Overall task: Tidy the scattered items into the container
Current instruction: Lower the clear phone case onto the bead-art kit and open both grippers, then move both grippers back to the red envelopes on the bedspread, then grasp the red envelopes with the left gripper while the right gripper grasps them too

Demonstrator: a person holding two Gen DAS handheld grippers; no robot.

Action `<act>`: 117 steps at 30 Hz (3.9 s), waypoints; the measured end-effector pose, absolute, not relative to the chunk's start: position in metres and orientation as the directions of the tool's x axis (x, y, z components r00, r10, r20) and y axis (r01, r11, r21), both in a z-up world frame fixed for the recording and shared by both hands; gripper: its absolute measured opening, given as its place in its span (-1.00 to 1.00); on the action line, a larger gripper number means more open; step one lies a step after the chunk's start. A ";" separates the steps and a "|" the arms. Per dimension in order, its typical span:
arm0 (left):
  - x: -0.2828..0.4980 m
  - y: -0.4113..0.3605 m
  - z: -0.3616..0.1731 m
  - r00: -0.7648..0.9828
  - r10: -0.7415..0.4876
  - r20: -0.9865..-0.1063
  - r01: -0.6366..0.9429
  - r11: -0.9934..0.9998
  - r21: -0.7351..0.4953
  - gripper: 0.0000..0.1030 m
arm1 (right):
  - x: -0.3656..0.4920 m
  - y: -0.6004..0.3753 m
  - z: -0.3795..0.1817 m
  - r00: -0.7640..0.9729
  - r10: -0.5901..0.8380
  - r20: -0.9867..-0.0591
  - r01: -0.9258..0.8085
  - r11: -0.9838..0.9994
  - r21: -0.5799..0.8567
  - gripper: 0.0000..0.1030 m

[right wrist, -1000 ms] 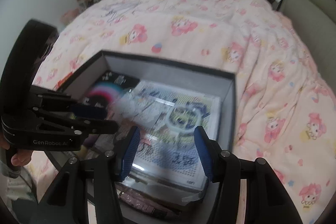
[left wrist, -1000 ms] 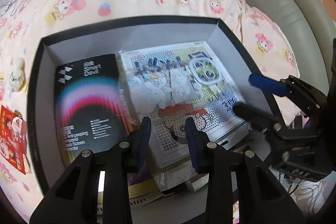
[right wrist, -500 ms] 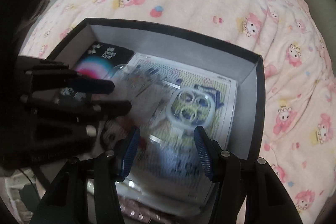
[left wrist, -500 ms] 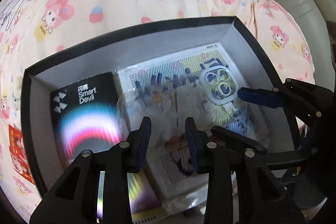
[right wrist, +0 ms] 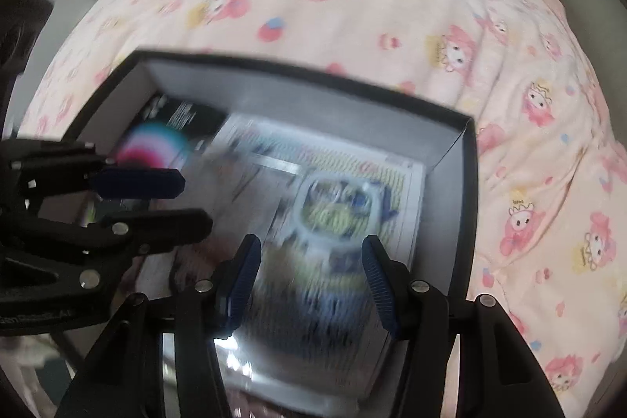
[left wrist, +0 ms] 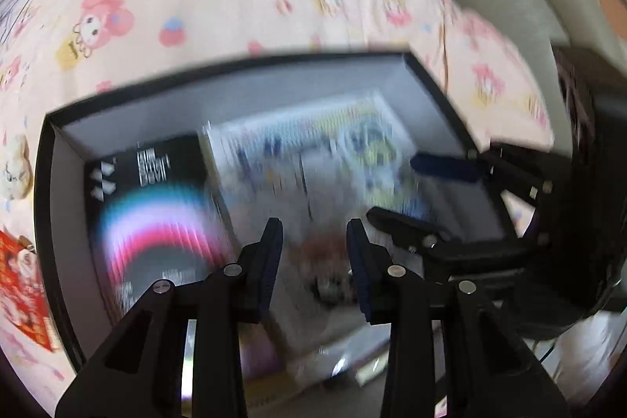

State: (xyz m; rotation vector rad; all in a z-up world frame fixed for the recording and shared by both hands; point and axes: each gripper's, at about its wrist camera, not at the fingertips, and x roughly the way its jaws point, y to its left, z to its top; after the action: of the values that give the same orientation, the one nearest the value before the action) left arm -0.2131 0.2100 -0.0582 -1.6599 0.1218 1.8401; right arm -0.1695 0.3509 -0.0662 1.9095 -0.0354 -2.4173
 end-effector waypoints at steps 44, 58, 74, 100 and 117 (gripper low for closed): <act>-0.073 0.024 0.029 -0.461 0.514 -0.723 -0.346 -0.855 -0.388 -0.19 | -0.094 0.188 0.005 -0.560 -0.199 -0.804 0.219 -0.972 0.087 0.02; -0.064 -0.149 -0.048 -0.627 0.278 -0.728 0.133 -0.883 -0.451 -0.20 | -0.166 0.026 -0.054 -0.413 -0.393 -0.822 0.351 -0.901 0.254 0.02; -0.151 -0.224 -0.195 -0.604 0.175 -0.778 0.422 -0.758 -0.498 -0.20 | -0.294 0.031 -0.187 -0.421 -0.208 -0.883 0.008 -0.974 0.226 0.02; -0.192 -0.219 -0.219 -0.614 0.342 -0.711 0.380 -0.661 -0.647 -0.19 | -0.322 0.047 -0.225 -0.397 -0.407 -0.823 0.021 -0.900 0.435 0.02; -0.218 -0.243 -0.194 -0.644 0.162 -0.748 0.464 -0.694 -0.551 -0.15 | -0.312 0.057 -0.229 -0.392 -0.493 -0.777 0.007 -0.846 0.534 0.02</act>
State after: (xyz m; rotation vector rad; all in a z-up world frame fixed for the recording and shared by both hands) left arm -0.2185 -0.2426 -0.1936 -1.3749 -1.2707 2.7485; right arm -0.3116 0.0565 -0.2291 1.5141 -0.6579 -2.2965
